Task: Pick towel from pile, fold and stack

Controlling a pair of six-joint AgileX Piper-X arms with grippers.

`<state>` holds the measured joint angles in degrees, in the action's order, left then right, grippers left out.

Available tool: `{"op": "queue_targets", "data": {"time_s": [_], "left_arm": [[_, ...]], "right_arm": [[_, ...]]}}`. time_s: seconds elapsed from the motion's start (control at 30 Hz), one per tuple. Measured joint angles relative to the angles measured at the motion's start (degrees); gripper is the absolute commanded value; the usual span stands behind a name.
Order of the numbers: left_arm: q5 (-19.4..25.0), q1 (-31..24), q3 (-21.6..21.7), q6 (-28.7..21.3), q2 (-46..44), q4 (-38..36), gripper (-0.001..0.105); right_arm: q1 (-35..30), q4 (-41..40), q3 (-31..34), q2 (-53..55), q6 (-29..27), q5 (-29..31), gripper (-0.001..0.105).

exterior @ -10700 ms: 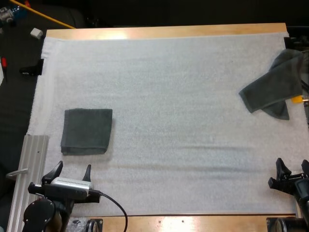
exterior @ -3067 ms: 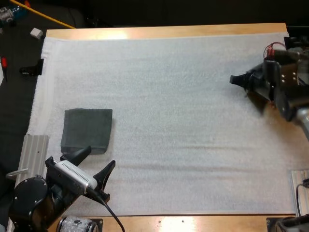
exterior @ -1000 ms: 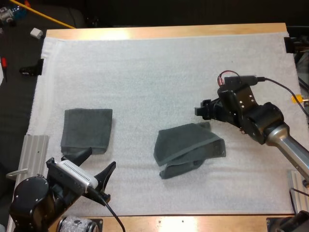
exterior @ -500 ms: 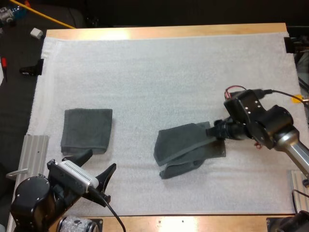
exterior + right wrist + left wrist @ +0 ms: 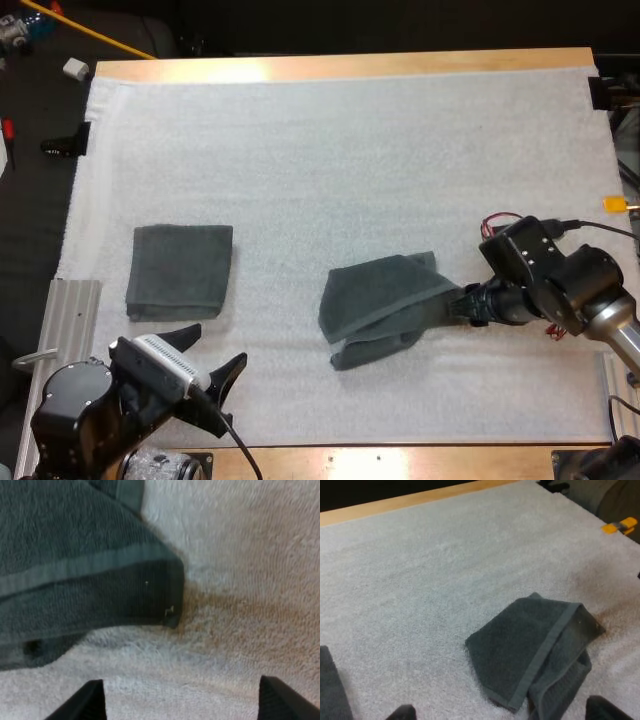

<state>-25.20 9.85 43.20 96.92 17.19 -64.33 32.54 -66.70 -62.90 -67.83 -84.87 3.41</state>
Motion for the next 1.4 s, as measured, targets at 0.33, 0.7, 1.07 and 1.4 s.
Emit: {"op": "queue_targets", "data": {"time_s": [0.33, 0.7, 1.07, 1.4], "left_arm": [[0.0, 0.09, -0.7, 0.0, 0.0, -4.55, 0.065], [-0.56, 0.09, -1.21, 0.46, 0.0, -7.58, 0.065], [-1.02, 0.09, -1.21, 0.45, 0.0, -7.99, 0.065], [-2.14, 0.09, -1.21, 0.45, 0.43, -8.47, 0.065]], "right_arm": [[0.1, 11.48, 11.36, 1.65, 3.44, -1.48, 0.061], [-3.28, 27.84, 18.98, -1.7, 8.65, -7.21, 0.06], [-4.59, 33.95, 20.63, -6.71, 10.0, -9.4, 0.057], [-4.84, 36.94, 20.68, -10.37, 11.68, -9.48, 0.032]]}}
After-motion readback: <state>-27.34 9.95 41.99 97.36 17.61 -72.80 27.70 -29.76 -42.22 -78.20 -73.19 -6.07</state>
